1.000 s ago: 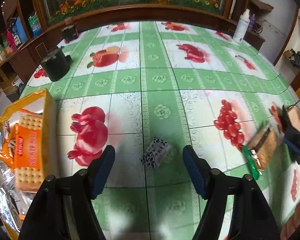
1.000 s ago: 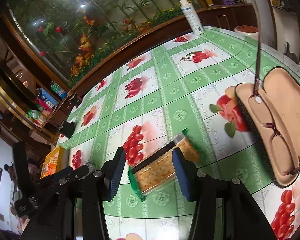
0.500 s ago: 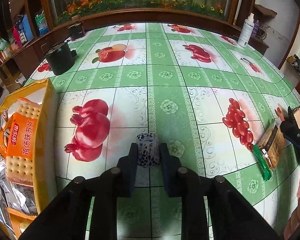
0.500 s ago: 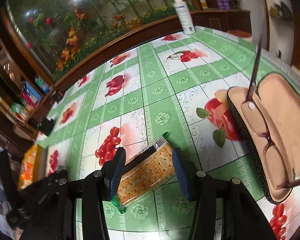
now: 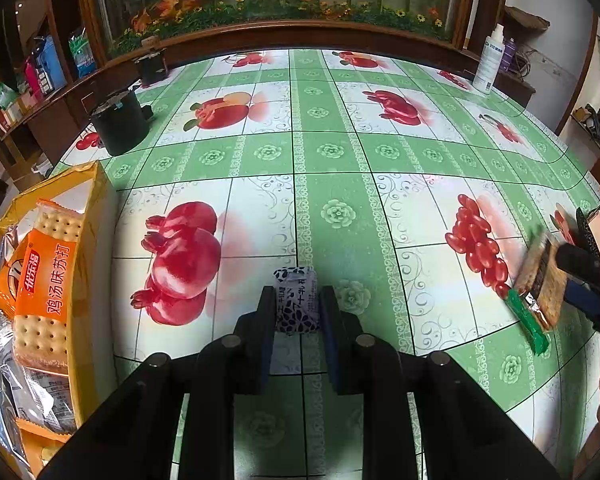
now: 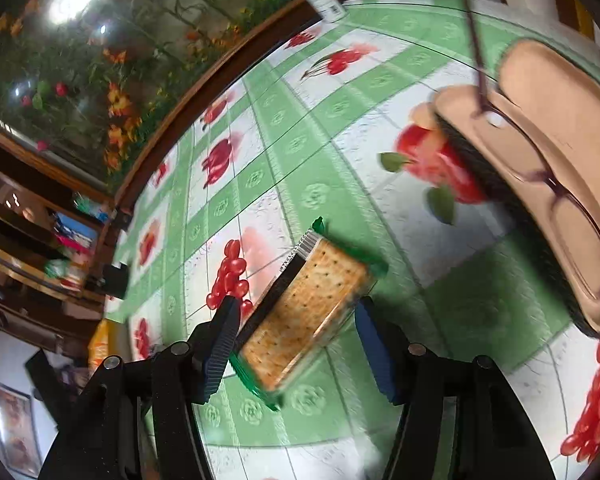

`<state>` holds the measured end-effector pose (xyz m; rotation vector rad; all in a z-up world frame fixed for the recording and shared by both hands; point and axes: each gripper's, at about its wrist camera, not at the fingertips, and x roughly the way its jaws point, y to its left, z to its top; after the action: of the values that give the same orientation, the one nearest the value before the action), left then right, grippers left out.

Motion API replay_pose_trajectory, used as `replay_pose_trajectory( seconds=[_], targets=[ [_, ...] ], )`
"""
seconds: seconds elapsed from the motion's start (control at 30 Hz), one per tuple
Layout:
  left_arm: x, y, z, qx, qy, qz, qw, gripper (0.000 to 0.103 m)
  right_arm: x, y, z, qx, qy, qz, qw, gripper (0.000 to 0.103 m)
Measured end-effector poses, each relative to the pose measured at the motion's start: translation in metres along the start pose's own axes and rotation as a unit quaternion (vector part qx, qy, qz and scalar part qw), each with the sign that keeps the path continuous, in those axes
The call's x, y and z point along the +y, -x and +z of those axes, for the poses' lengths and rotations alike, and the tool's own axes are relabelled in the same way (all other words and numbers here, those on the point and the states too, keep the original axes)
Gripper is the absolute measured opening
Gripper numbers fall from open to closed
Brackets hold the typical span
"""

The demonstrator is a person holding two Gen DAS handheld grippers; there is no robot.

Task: Organize snacks
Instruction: 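Grasp the black-and-white candy with the left gripper while the right grasps the cracker pack, then lift the candy and cracker pack and carry both over the white tray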

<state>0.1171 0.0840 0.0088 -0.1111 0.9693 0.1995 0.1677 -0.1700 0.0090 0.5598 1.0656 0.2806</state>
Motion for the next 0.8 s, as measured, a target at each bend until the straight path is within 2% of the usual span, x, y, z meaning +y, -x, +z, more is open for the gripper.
replay_pose_trajectory(
  seconds=[0.1,0.13,0.2,0.47,0.5,0.53,0.6,0.67,0.8],
  targets=[
    [0.000,0.000,0.000,0.000,0.000,0.000,1.0000,0.021,0.033,-0.021,0.001,0.017,0.068,-0.032,0.997,0.066],
    [0.000,0.000,0.000,-0.001,-0.001,0.000,1.0000,0.021,0.052,-0.032,0.000,0.026,0.118,-0.052,0.991,0.066],
    [0.001,0.000,0.000,-0.002,-0.001,0.001,1.0000,0.021,0.069,-0.041,-0.004,0.028,0.162,-0.070,0.984,0.066],
    [-0.002,0.000,-0.001,-0.011,-0.007,0.012,0.9998,0.021,0.082,-0.045,-0.028,0.005,0.268,-0.132,0.954,0.069],
    [-0.001,0.000,-0.001,-0.011,-0.005,0.009,0.9999,0.021,0.081,-0.046,-0.031,-0.001,0.276,-0.147,0.950,0.068],
    [0.000,0.000,-0.001,-0.011,-0.002,0.006,0.9999,0.020,0.080,-0.044,-0.034,-0.008,0.288,-0.156,0.945,0.053],
    [0.001,-0.001,-0.001,-0.011,0.001,0.001,0.9999,0.020,0.081,-0.041,-0.036,-0.009,0.298,-0.150,0.943,0.050],
    [0.004,0.000,0.000,-0.010,0.007,-0.009,0.9999,0.020,0.078,-0.036,-0.035,-0.011,0.290,-0.132,0.948,0.050],
    [0.005,0.002,0.000,-0.011,0.013,-0.020,0.9996,0.020,0.089,-0.022,-0.039,-0.037,0.299,-0.104,0.948,0.050]
  ],
)
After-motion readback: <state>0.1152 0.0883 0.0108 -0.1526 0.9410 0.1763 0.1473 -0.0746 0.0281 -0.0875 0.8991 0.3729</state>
